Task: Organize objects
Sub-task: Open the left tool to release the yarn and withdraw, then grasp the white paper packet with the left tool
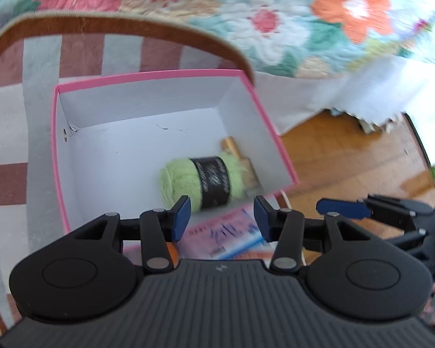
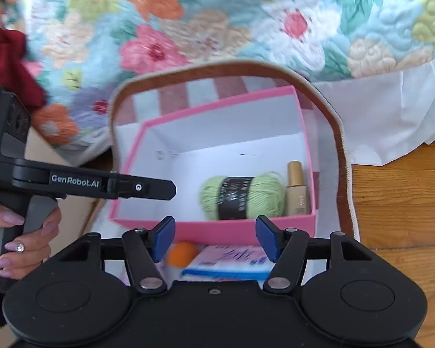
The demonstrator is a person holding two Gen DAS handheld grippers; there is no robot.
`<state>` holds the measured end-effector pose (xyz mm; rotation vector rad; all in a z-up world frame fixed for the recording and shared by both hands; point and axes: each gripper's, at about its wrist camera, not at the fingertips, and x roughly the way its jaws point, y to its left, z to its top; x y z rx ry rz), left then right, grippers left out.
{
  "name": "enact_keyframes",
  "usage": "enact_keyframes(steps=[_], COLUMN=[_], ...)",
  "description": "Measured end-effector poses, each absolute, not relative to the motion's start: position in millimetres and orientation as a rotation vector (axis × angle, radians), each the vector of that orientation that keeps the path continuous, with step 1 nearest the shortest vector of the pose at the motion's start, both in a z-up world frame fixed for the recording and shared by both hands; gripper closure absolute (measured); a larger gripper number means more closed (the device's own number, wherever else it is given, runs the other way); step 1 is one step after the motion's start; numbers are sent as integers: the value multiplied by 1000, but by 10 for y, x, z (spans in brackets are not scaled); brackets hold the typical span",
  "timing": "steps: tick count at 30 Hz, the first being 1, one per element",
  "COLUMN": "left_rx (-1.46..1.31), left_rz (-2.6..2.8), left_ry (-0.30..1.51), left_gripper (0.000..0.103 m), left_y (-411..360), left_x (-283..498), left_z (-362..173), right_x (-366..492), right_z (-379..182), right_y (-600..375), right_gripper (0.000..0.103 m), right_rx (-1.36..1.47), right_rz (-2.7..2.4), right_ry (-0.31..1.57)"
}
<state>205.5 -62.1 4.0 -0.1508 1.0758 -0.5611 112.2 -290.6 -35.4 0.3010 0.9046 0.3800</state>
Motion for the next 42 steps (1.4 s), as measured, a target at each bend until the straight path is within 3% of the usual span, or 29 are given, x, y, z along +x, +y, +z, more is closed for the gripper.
enact_keyframes(steps=[9,11,20,27,30,31,36,38,42], left_rx=[-34,-28,-101,-193,-235,-218,-230,-251,-271], left_rz=[-638,-642,-588,-546,-536,-512,-497,-494,-485], left_ry=[1091,1120,1205,1226,1227,1218,1208,1223,1297], left_gripper=[47,47,47,51,61,69,83,84,84], left_y=[-536,-538,-472,-488,-530,-564,-688,-713,-698], left_x=[1389,1312,1286,1460,1519,1527,1565,1553,1451], left_z=[147,30,-588,-1100,-1259,-1288,-1448,-1487,-1455], right_x=[548,504,566,627,643,650,664,685,669], right_z=[-132,-244,-1235,-1574,-1688,-1724,-1769,-1788,-1727], right_y=[-2888,-2875,-2988,-2889,-2783,-2751,-2728,-2720,-2674], right_gripper=[26,17,17,18,34,43,58,69,69], right_rx=[261,286,577,588,484,454,458,456,417], right_rz=[488,499,321,265,256,261,290,298,307], right_ry=[1004,1043,1246,1205,1192,1191,1144,1145,1153])
